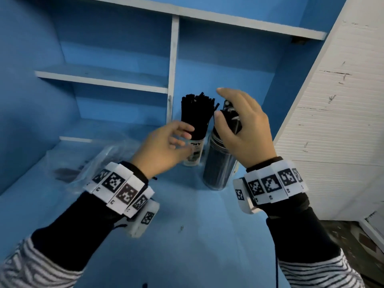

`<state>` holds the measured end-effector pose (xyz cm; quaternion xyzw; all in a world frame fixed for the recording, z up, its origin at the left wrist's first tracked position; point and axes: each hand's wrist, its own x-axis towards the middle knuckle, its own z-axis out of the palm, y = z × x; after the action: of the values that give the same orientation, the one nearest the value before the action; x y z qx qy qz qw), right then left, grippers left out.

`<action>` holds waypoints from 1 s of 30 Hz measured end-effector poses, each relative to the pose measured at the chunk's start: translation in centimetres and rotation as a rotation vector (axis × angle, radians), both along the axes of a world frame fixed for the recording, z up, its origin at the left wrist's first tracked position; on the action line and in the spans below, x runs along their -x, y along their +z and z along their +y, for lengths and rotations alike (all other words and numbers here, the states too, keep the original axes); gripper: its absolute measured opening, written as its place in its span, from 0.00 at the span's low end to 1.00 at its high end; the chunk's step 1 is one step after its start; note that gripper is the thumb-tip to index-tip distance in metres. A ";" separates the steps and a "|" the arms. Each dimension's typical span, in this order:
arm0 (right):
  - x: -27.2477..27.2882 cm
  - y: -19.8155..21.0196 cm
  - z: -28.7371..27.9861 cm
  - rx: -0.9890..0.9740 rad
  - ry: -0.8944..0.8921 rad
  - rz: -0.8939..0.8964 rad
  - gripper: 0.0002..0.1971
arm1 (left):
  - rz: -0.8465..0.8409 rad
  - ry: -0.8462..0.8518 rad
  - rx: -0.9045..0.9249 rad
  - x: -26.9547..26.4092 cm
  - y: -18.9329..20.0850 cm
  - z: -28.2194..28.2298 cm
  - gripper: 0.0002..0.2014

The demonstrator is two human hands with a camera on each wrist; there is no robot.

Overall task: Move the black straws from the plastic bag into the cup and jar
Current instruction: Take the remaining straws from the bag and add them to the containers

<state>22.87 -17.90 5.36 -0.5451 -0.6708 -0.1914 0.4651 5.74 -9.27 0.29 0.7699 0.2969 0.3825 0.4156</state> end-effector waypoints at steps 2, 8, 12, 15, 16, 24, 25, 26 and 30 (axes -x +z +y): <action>1.7 -0.5 0.2 -0.044 0.070 0.023 0.13 | 0.025 0.058 -0.099 3.1 0.6 0.2 0.15; 7.2 -5.2 3.2 0.362 0.356 0.208 0.06 | 0.342 0.220 -0.308 11.3 1.0 1.2 0.14; 9.9 -8.2 6.2 0.761 0.351 0.124 0.08 | 0.476 0.114 -0.212 14.2 -0.2 2.2 0.18; 11.5 -9.2 8.3 0.911 0.297 0.013 0.12 | 0.478 0.116 -0.135 15.0 -1.4 2.6 0.30; 12.0 -9.3 8.9 0.946 0.286 -0.025 0.14 | 0.473 0.137 -0.131 15.1 -1.8 2.7 0.33; 13.3 -10.7 10.8 1.106 0.241 -0.233 0.29 | 0.389 0.250 -0.162 14.5 -2.3 2.6 0.25; 13.4 -10.9 10.9 1.105 0.247 -0.230 0.29 | 0.379 0.259 -0.174 14.5 -2.2 2.6 0.25; 13.6 -11.1 11.0 1.101 0.249 -0.229 0.28 | 0.370 0.267 -0.180 14.4 -2.1 2.6 0.25; 13.7 -11.3 10.9 1.095 0.225 -0.257 0.27 | 0.350 0.262 -0.178 14.5 -2.2 2.7 0.25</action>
<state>9.18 -6.99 -5.90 -0.6040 -0.7773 0.1699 0.0470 -8.76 -6.53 -1.88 0.8131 0.4267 0.3186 0.2352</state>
